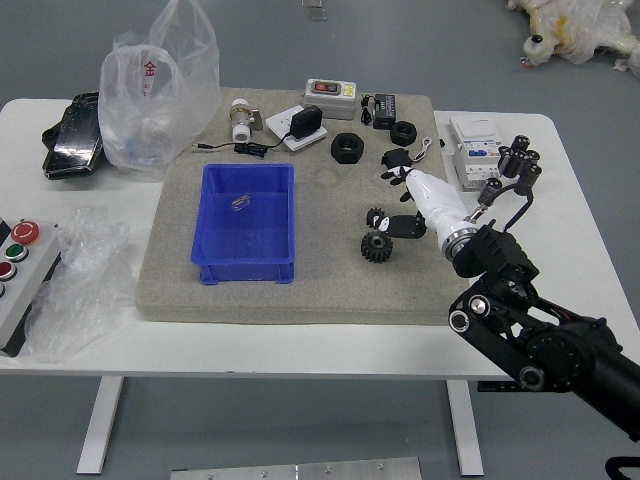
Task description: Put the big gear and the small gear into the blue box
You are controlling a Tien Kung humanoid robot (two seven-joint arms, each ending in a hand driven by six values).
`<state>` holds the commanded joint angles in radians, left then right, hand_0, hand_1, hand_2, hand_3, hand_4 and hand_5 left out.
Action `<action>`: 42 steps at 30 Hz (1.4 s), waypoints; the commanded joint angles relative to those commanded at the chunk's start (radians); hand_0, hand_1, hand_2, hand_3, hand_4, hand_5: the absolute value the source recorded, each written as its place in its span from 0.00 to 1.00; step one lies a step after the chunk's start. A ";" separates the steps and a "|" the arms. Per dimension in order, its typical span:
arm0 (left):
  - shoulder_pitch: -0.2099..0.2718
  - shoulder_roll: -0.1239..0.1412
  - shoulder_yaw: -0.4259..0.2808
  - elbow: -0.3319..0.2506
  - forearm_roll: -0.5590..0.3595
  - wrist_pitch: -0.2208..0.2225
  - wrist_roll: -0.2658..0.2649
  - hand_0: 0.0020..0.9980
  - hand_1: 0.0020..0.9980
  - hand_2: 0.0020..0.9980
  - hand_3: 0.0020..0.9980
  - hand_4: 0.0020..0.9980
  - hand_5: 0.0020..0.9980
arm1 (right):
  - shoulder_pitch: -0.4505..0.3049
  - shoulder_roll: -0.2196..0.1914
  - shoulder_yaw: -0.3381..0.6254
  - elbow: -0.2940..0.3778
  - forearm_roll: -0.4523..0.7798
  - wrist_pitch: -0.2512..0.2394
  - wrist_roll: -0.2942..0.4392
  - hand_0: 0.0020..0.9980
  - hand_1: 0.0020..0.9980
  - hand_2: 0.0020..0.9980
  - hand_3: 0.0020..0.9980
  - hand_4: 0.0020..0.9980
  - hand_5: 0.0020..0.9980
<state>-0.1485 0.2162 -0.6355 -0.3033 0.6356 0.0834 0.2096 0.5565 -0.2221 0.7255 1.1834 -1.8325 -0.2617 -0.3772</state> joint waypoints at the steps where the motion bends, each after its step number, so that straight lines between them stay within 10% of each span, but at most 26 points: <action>1: 0.000 0.000 0.000 0.000 0.000 0.000 0.000 0.67 0.64 0.63 0.73 0.69 0.37 | 0.006 0.002 -0.006 -0.008 0.002 0.000 0.001 0.34 0.63 0.79 0.81 0.81 0.31; 23: -0.004 -0.002 -0.008 -0.002 0.011 0.000 0.000 0.67 0.64 0.63 0.73 0.69 0.37 | 0.174 0.064 -0.216 -0.291 0.173 -0.013 0.051 0.32 0.60 0.76 0.80 0.83 0.35; 24: -0.004 -0.002 -0.008 -0.002 0.011 0.000 -0.001 0.67 0.64 0.63 0.73 0.69 0.37 | 0.177 0.068 -0.221 -0.299 0.178 -0.015 0.052 0.31 0.55 0.60 0.78 0.82 0.34; 29: -0.005 -0.005 -0.010 -0.002 0.012 -0.001 -0.001 0.67 0.64 0.63 0.73 0.69 0.37 | 0.186 0.079 -0.243 -0.324 0.196 -0.026 0.056 0.31 0.55 0.60 0.78 0.82 0.34; 30: -0.004 -0.006 -0.011 -0.003 0.013 -0.001 0.000 0.67 0.64 0.63 0.73 0.69 0.37 | 0.187 0.080 -0.246 -0.327 0.198 -0.027 0.055 0.29 0.49 0.41 0.69 0.70 0.24; 35: 0.000 -0.008 -0.017 -0.003 0.018 0.000 0.005 0.67 0.64 0.63 0.73 0.69 0.37 | 0.189 0.083 -0.263 -0.343 0.201 -0.032 0.050 0.29 0.49 0.41 0.69 0.70 0.24; 36: 0.001 -0.009 -0.018 -0.003 0.018 0.000 0.005 0.67 0.64 0.62 0.73 0.69 0.37 | 0.189 0.083 -0.265 -0.345 0.202 -0.033 0.049 0.29 0.48 0.35 0.63 0.48 0.13; 42: 0.003 -0.014 -0.021 -0.003 0.021 0.000 0.008 0.67 0.64 0.62 0.73 0.69 0.37 | 0.188 0.080 -0.268 -0.351 0.196 -0.042 0.046 0.30 0.47 0.31 0.59 0.40 0.05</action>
<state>-0.1451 0.2020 -0.6567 -0.3063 0.6570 0.0832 0.2175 0.7440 -0.1417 0.4571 0.8325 -1.6362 -0.3035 -0.3311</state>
